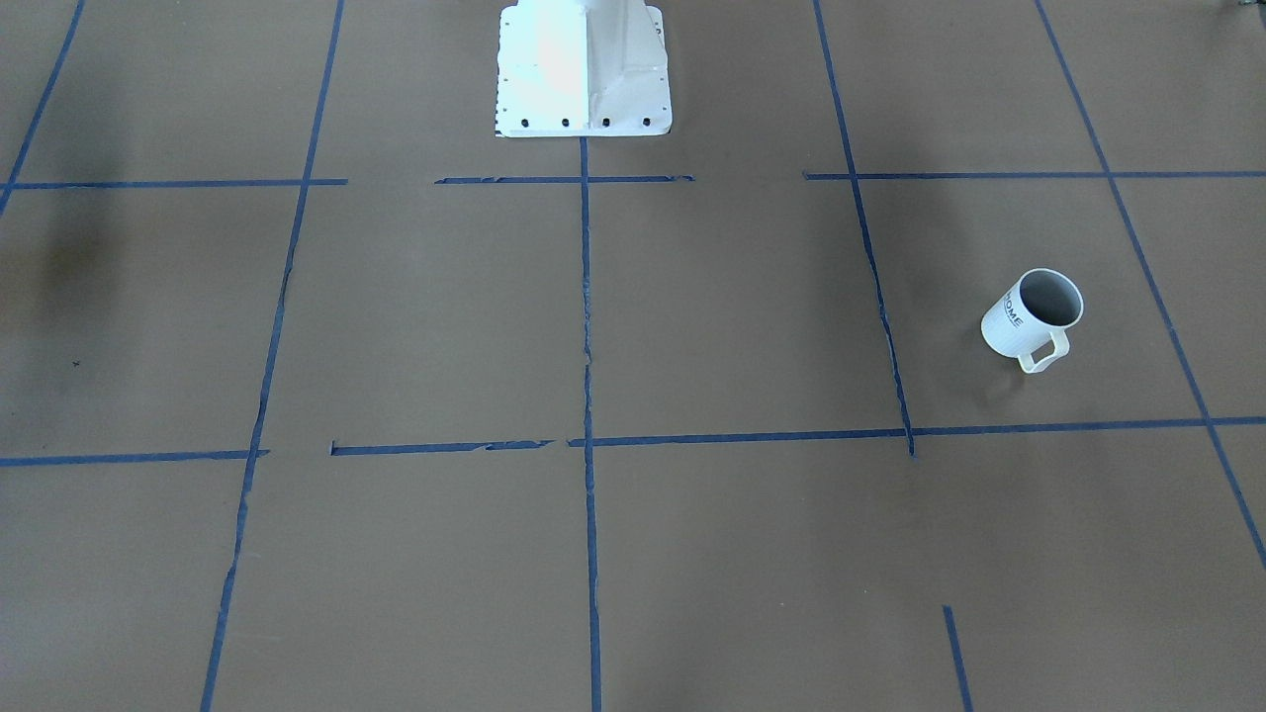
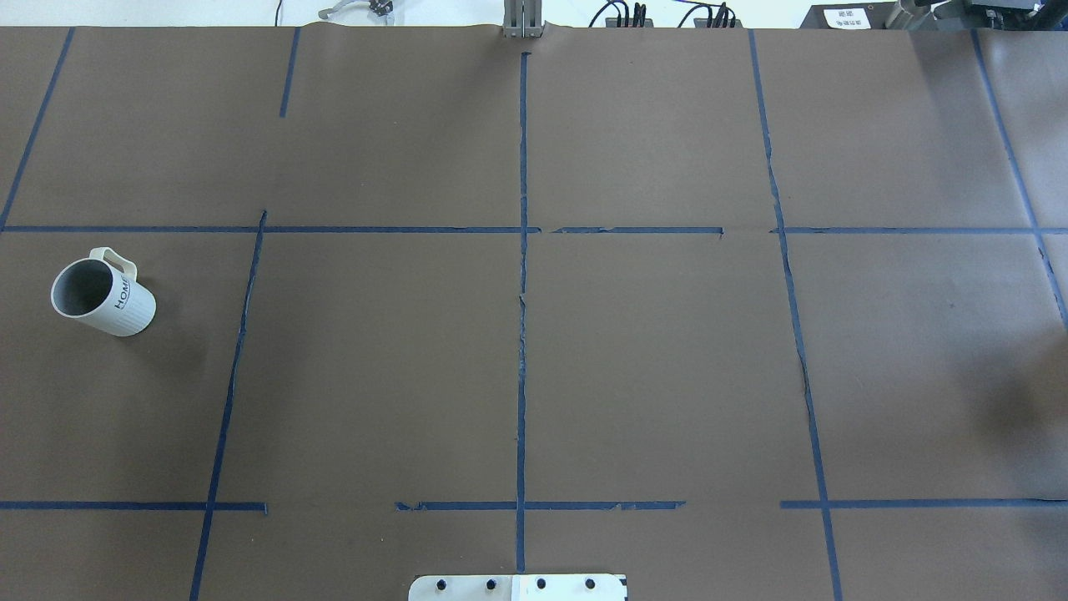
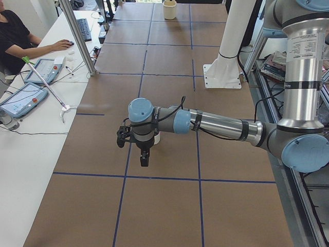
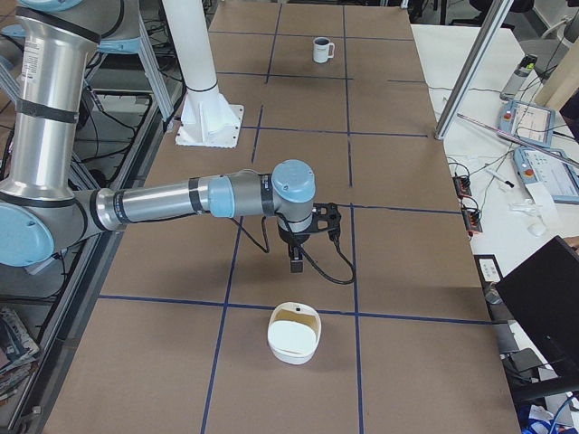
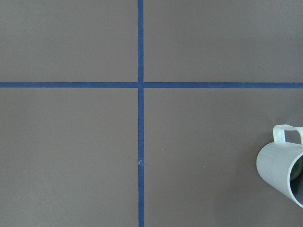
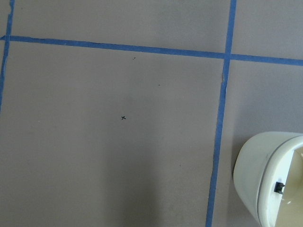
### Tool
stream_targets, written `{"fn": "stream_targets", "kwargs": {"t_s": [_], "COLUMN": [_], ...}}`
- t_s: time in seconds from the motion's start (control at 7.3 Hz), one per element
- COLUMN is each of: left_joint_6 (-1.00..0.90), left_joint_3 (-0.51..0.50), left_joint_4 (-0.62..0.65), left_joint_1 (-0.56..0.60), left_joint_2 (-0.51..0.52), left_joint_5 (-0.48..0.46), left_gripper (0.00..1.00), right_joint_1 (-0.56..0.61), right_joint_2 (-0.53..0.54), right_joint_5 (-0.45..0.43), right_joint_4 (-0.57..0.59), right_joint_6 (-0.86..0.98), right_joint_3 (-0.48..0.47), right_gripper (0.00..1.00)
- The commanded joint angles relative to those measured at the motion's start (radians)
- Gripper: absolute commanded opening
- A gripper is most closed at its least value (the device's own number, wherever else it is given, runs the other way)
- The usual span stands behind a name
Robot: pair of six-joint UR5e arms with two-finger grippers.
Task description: Left arm hands cup to right arm to dump lemon
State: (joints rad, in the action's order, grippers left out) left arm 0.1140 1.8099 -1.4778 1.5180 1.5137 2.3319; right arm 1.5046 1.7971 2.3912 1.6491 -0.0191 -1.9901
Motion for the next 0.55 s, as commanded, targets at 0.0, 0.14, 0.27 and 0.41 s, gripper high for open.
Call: {"fn": "stream_targets", "kwargs": {"t_s": [0.0,0.14,0.27,0.41], "left_joint_6": [-0.004,-0.002,-0.001,0.007], "left_joint_3": [0.017,0.008,0.005,0.006], "left_joint_4": [-0.046,-0.042,-0.042,-0.041], "left_joint_1": [0.048,0.048,0.048,0.048], "left_joint_2": [-0.024,-0.035,-0.04,-0.04], "left_joint_5": [0.033,0.035,0.035,0.037], "left_gripper": [1.0,1.0,1.0,1.0], "right_joint_1": [0.0,0.0,0.0,-0.001], "right_joint_2": [0.002,0.002,0.002,0.002], "right_joint_5": [0.018,0.02,0.02,0.02], "right_joint_4": [-0.049,-0.064,-0.066,-0.071], "right_joint_6": [0.001,0.001,0.001,0.001], "right_joint_3": [0.0,0.004,0.004,0.002], "right_gripper": [1.0,1.0,1.0,1.0]}}
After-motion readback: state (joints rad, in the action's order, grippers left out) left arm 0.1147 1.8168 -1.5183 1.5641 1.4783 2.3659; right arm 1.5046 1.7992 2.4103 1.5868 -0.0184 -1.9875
